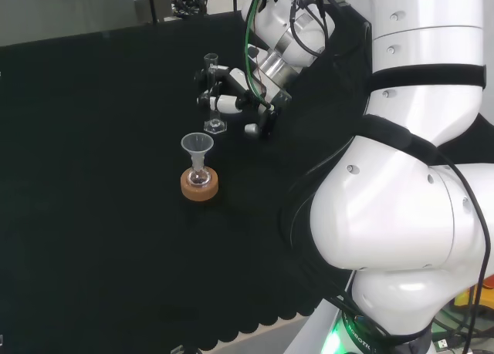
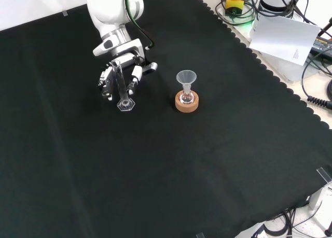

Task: Put the graduated cylinder back on the table.

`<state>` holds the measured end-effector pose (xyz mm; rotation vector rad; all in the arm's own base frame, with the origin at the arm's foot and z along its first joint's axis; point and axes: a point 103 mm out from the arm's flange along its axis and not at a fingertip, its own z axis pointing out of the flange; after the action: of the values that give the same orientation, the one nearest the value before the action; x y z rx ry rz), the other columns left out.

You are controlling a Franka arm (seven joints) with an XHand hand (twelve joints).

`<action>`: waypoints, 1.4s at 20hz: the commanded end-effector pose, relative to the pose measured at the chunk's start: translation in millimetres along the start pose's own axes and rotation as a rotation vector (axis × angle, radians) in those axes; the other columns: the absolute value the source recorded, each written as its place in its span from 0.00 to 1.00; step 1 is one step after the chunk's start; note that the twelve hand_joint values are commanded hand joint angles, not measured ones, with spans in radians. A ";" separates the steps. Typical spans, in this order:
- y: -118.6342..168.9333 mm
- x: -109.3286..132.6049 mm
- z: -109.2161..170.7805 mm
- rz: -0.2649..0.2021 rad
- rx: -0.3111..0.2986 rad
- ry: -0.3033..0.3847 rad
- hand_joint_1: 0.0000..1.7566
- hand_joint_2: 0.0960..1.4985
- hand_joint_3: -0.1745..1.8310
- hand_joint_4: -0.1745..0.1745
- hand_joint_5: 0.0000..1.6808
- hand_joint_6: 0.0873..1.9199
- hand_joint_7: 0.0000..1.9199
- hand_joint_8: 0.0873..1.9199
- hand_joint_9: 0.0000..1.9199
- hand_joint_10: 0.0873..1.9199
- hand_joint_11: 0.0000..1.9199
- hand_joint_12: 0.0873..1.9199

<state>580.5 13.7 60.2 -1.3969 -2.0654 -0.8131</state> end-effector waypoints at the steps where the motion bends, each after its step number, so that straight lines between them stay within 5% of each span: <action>1: -1.0 -0.4 -2.5 0.018 0.030 0.005 0.45 0.64 0.00 0.31 0.25 0.23 0.26 0.30 0.49 0.00 0.27 0.64; 11: -12.2 22.1 -35.1 0.038 0.050 -0.044 0.42 0.60 0.00 0.27 0.19 0.04 0.06 0.33 0.32 0.00 0.13 0.71; 21: -52.4 74.5 -94.2 0.033 0.000 -0.161 0.42 0.60 0.00 0.27 0.19 0.00 0.04 0.33 0.30 0.00 0.10 0.73; 28: -76.2 112.1 -131.9 0.064 -0.016 -0.317 0.42 0.60 0.00 0.27 0.19 0.00 0.04 0.33 0.30 0.00 0.10 0.73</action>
<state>520.5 -16.5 176.1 -1.5268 -2.1692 -0.7116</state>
